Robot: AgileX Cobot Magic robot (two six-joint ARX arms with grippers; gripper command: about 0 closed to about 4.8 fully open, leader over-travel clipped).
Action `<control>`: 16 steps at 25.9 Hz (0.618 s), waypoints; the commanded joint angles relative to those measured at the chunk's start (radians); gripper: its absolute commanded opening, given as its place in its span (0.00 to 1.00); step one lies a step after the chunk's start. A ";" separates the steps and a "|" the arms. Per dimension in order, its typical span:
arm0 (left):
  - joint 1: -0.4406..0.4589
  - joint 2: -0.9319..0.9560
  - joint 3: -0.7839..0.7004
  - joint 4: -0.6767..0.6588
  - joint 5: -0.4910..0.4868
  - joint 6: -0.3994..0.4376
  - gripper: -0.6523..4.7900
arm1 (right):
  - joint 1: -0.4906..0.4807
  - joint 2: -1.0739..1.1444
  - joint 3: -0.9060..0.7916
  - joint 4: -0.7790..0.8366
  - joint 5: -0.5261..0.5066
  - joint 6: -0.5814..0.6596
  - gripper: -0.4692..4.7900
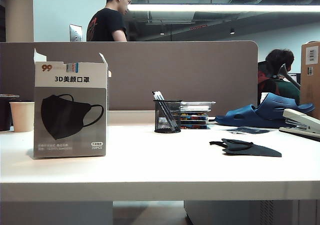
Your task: Put the mask into the mask box.
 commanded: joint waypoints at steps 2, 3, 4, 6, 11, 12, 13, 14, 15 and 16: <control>0.001 0.000 0.005 0.011 -0.001 0.001 0.11 | 0.000 -0.006 0.005 0.021 -0.002 0.005 0.07; 0.001 0.000 0.005 0.011 -0.001 0.000 0.11 | 0.000 -0.006 0.005 0.021 -0.002 0.005 0.07; 0.001 0.000 0.005 0.011 -0.001 0.000 0.11 | 0.000 -0.006 0.005 0.021 -0.001 0.005 0.07; 0.001 0.000 0.005 0.011 -0.001 0.000 0.11 | 0.000 -0.006 0.005 0.021 -0.001 0.005 0.07; 0.001 0.000 0.005 0.011 -0.001 0.000 0.11 | 0.000 -0.006 0.005 0.021 -0.001 0.005 0.07; 0.001 0.000 0.005 0.011 -0.001 0.000 0.11 | 0.000 -0.006 0.005 0.021 -0.002 0.005 0.07; 0.001 0.000 0.005 0.011 -0.001 0.000 0.11 | 0.000 -0.006 0.006 0.020 -0.002 0.005 0.07; 0.001 0.000 0.005 0.011 -0.001 0.001 0.11 | 0.000 -0.006 0.007 0.020 -0.002 0.005 0.07; 0.001 0.000 0.005 0.011 -0.001 0.001 0.11 | 0.000 -0.006 0.010 0.020 -0.002 0.005 0.07; 0.001 0.000 0.005 0.011 -0.001 0.001 0.11 | 0.000 -0.006 0.013 0.020 -0.002 0.005 0.07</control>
